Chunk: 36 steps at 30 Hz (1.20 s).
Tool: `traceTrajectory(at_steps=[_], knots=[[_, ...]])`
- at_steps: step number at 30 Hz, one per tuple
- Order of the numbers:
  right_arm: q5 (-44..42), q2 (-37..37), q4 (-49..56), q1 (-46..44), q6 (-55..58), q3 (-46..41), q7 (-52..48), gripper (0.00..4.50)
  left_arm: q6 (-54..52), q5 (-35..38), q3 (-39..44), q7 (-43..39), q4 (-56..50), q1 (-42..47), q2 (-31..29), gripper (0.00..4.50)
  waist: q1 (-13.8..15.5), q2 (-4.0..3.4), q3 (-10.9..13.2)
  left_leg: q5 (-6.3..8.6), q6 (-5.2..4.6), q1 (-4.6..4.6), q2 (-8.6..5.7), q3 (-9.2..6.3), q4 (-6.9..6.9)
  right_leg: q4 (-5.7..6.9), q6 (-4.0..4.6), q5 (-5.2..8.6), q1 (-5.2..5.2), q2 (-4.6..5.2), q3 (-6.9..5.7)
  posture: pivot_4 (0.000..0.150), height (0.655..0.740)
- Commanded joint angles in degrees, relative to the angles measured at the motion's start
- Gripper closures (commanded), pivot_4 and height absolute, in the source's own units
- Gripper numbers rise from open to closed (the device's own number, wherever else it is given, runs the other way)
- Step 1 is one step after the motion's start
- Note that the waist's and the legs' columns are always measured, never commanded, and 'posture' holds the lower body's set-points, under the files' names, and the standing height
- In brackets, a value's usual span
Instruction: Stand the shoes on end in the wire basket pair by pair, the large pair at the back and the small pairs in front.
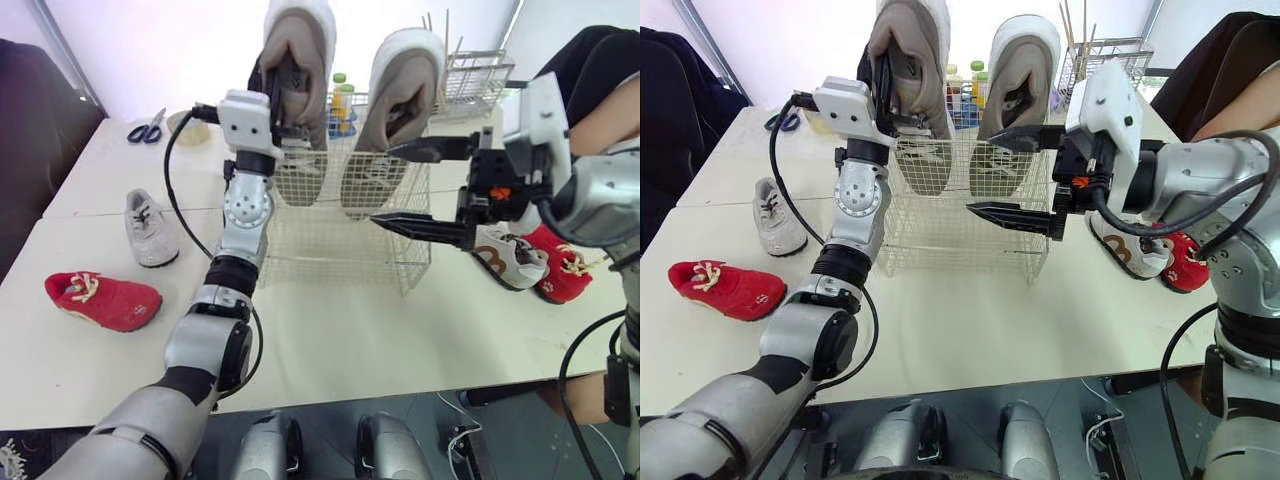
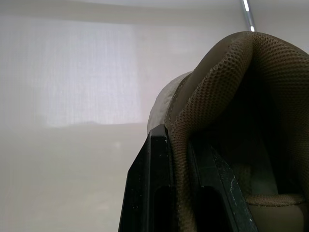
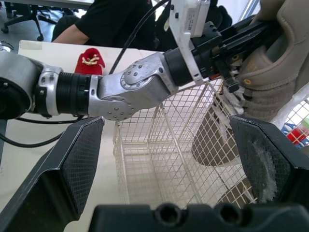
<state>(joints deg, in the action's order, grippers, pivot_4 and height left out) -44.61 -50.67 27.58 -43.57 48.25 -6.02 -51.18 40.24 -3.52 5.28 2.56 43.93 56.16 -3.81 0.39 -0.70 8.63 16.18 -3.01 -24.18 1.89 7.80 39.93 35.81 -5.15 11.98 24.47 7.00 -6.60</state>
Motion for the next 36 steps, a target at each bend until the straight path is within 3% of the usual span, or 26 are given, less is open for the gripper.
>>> traceTrajectory(at_steps=[1,5,8,14,15,20,26,31,36], knots=[[0.59,-0.16,-0.13,-1.75,-1.60,-0.18,-0.32,0.00,-3.77,1.01,-0.71,-1.41,-0.02,-6.36,0.63,4.47,0.03,-0.01,-0.04,0.00,0.00,0.01,0.00,0.00,0.00,-0.01,0.00,0.00,-0.01,0.00,0.00,0.150,0.7400],[1.03,0.10,-0.71,-2.10,-2.22,0.38,-0.64,0.00,-6.39,1.51,-0.74,-2.00,-3.58,-8.02,0.56,4.47,0.05,0.00,-0.06,0.01,-0.01,0.01,0.00,0.00,0.00,-0.02,0.01,0.00,-0.02,0.00,0.00,0.150,0.7400],[1.25,0.27,-1.07,-2.36,-2.60,0.77,-0.85,0.00,-8.24,2.26,-0.60,-2.18,-6.05,-9.50,0.57,3.28,0.20,0.02,-0.05,0.03,-0.04,-0.01,0.00,0.00,0.00,-0.05,0.01,0.00,-0.01,0.00,0.00,0.150,0.7400],[1.70,0.40,-1.72,-2.79,-3.16,1.26,-1.39,0.00,-10.65,2.52,-1.25,-3.92,-11.73,-13.30,0.17,0.24,0.61,0.04,-0.04,0.03,-0.04,-0.04,-0.04,-0.05,0.03,-0.13,0.21,0.11,-0.07,0.06,-0.03,0.150,0.7400],[1.68,0.37,-1.82,-2.83,-3.25,1.27,-1.47,0.00,-10.90,2.72,-1.43,-4.57,-13.02,-13.84,-0.05,0.09,0.61,0.05,-0.03,0.03,-0.04,-0.10,-0.03,-0.07,0.04,-0.19,0.22,0.11,-0.06,0.06,-0.05,0.150,0.7400],[1.65,0.07,-2.16,-2.79,-3.55,1.14,-2.06,0.00,-14.17,6.03,-1.58,-8.61,-22.21,-16.67,-0.84,0.09,0.43,0.16,0.04,0.12,-0.21,-0.30,-0.11,-0.04,0.08,-0.48,0.18,0.07,-0.03,0.16,-0.09,0.150,0.7400],[1.75,-0.82,-2.99,-2.47,-3.65,0.34,-2.81,0.00,-24.52,13.06,-1.43,-15.82,-40.40,-22.42,-5.10,0.09,0.28,0.34,0.25,0.17,-0.26,-0.37,-0.10,0.02,0.05,-0.53,0.07,0.00,0.07,0.19,-0.10,0.150,0.7400],[2.56,-1.34,-4.63,-1.84,-4.21,-0.61,-2.92,0.00,-40.98,24.12,1.31,-19.17,-55.27,-25.60,-10.78,0.09,0.15,0.36,0.30,0.17,-0.25,-0.39,-0.08,0.03,0.04,-0.54,0.21,0.08,0.10,0.18,-0.09,0.150,0.7400],[1.29,-3.21,-5.70,-0.49,-1.14,-4.82,-0.99,0.00,-60.41,39.65,7.05,-23.92,-65.19,-25.94,-22.38,0.09,0.21,0.37,0.43,0.17,-0.24,-0.40,-0.09,0.03,0.03,-0.55,0.22,0.09,0.11,0.16,-0.09,0.150,0.7400]])
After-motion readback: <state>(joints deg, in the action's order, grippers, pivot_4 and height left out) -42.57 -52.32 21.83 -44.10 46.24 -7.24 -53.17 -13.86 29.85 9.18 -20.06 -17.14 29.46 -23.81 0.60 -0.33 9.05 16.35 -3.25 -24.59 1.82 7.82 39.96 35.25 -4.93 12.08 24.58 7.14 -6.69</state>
